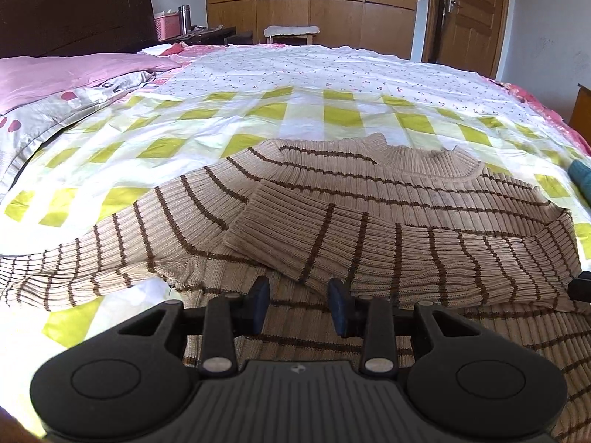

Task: Fold small clothes
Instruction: 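Move the left gripper over the sweater toward the other striped sleeve, then lower the left gripper onto the striped sleeve cuff and grasp it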

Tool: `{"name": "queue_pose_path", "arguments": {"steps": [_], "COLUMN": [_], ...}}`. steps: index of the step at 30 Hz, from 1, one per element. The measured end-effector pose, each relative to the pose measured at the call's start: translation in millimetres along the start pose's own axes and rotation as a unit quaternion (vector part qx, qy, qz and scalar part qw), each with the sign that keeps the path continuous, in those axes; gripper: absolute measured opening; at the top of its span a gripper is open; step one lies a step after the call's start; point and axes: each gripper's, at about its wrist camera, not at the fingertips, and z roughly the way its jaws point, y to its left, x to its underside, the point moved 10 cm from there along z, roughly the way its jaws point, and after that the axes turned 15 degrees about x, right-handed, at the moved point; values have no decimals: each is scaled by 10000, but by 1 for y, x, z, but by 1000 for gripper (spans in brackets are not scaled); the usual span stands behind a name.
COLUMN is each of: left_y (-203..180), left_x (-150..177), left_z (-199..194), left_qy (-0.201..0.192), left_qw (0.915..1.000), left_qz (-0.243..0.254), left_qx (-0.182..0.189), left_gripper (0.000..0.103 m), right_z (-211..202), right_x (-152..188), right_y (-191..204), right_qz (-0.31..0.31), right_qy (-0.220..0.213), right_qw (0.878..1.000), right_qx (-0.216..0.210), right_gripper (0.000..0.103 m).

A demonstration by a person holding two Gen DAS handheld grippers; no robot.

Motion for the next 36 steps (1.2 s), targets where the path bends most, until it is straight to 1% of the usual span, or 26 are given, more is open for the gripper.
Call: {"name": "queue_pose_path", "arguments": {"steps": [4,8,13,14,16,17,20,22,25,28,30,32,34,36], "left_y": [-3,-7,-4,-2,5,10,33,55,96,140,166,194,213,225], "left_x": [-1,-3,-6,-6,-4,-3,3,9,19,30,36,42,44,44], "left_z": [-6,-14,-27,-29,-35,-39,-52,-61,-72,-82,-87,-89,-90,-90], "left_qy": [-27,-121,-256,-268,-294,-322,-376,-388,-404,-446,-547,-717,-890,-973], "left_qw": [9997,9992,9988,9988,9989,9989,9983,9973,9942,9880,9816,9684,9559,9510], "left_qz": [168,300,324,305,221,171,40,-112,-476,-1018,-1487,-2174,-2642,-2744], "left_qx": [-161,-230,-265,-267,-277,-297,-451,-617,-876,-1070,-1067,-993,-929,-1041], "left_gripper": [41,41,41,41,47,50,52,53,54,54,54,53,53,53], "right_z": [-5,-4,-12,-13,-16,-17,-22,-25,-32,-41,-46,-51,-56,-59], "right_x": [1,6,5,4,4,4,4,3,2,1,-1,-2,-4,-5], "right_y": [3,3,3,4,7,9,15,22,35,53,63,77,90,102], "right_qz": [-154,-252,-232,-240,-274,-283,-300,-298,-329,-389,-390,-399,-433,-501], "right_qy": [-21,34,-30,-52,-81,-98,-170,-217,-313,-401,-432,-470,-494,-517], "right_qw": [9999,9996,9997,9996,9995,9995,9994,9993,9987,9975,9968,9958,9946,9932], "right_qx": [42,110,116,114,96,94,21,-81,-245,-422,-540,-674,-802,-913], "right_gripper": [25,26,26,26,26,26,26,27,26,27,27,26,27,27]}}
